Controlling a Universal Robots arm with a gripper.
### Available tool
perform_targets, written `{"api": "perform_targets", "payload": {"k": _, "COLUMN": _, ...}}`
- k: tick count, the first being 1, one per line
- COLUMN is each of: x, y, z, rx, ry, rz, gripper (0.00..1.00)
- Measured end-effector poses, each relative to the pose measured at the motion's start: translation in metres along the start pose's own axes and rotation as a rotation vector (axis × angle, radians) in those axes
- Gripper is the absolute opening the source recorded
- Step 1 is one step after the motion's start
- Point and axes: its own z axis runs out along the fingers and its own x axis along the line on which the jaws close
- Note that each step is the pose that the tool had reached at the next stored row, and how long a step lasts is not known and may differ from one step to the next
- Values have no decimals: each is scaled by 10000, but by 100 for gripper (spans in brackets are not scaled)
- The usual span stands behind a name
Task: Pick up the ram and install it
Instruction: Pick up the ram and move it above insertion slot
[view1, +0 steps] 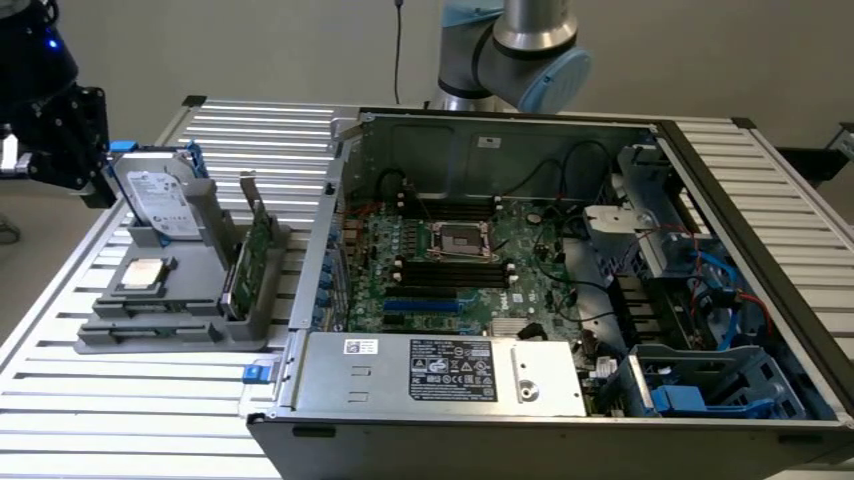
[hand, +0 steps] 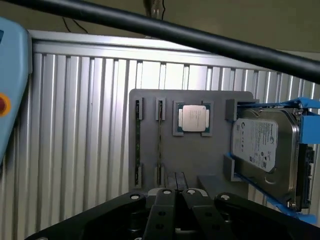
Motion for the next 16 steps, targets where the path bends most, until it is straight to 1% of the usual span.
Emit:
{"api": "perform_targets", "payload": {"k": 2, "x": 0, "y": 0, "z": -1, "rx": -2, "ry": 1, "rz": -2, "gripper": 12}}
{"api": "perform_targets", "payload": {"k": 3, "x": 0, "y": 0, "z": -1, "rx": -1, "ry": 1, "rz": -1, "gripper": 17}}
{"api": "perform_targets", "payload": {"k": 4, "x": 0, "y": 0, "z": 0, "rx": -1, "ry": 1, "rz": -2, "gripper": 17}}
{"api": "perform_targets", "payload": {"k": 6, "x": 4, "y": 1, "z": 2, "rx": 1, "ry": -1, "rz": -1, "gripper": 30}}
{"api": "perform_targets", "payload": {"k": 7, "x": 9, "y": 1, "z": 13, "rx": 3, "ry": -9, "rz": -2, "gripper": 30}}
{"api": "perform_targets", "payload": {"k": 8, "x": 18, "y": 1, "z": 28, "rx": 3, "ry": -18, "rz": -3, "gripper": 36}}
{"api": "perform_targets", "payload": {"k": 16, "x": 110, "y": 1, "z": 172, "rx": -1, "ry": -18, "rz": -182, "gripper": 36}}
